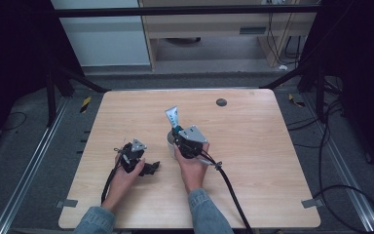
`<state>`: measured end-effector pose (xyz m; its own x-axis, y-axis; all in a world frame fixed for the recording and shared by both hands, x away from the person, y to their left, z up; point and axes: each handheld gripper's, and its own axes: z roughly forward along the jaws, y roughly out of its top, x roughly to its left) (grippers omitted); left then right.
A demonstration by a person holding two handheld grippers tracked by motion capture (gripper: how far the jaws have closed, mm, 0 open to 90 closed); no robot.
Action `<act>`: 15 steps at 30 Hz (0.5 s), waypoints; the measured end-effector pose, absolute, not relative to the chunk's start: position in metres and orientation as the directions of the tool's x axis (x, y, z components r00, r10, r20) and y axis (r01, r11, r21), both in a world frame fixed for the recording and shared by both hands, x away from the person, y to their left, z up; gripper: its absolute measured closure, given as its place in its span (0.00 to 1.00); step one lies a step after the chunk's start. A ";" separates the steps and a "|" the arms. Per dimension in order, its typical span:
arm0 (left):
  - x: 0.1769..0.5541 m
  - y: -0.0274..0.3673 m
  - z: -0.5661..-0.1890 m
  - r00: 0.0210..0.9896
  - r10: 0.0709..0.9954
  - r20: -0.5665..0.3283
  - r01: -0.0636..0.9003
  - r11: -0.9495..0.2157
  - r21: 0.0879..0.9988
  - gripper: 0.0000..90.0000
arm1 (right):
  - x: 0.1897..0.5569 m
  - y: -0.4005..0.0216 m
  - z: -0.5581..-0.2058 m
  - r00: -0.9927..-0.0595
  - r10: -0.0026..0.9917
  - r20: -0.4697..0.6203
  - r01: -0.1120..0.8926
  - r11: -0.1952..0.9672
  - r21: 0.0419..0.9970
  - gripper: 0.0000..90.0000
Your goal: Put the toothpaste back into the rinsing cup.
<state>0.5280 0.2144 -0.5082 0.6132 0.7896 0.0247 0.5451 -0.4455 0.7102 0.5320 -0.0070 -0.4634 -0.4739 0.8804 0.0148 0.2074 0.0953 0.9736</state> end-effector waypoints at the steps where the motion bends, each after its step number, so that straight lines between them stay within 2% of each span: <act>1: 0.528 0.214 -0.508 0.613 0.789 0.025 0.545 -0.446 0.710 0.00 | 0.532 -0.007 -0.463 -0.474 0.880 0.014 0.207 0.096 0.974 0.83; 15: 0.528 0.214 -0.508 0.613 0.790 0.023 0.546 -0.444 0.711 0.00 | 0.533 -0.007 -0.461 -0.470 0.883 0.012 0.218 0.103 0.970 0.77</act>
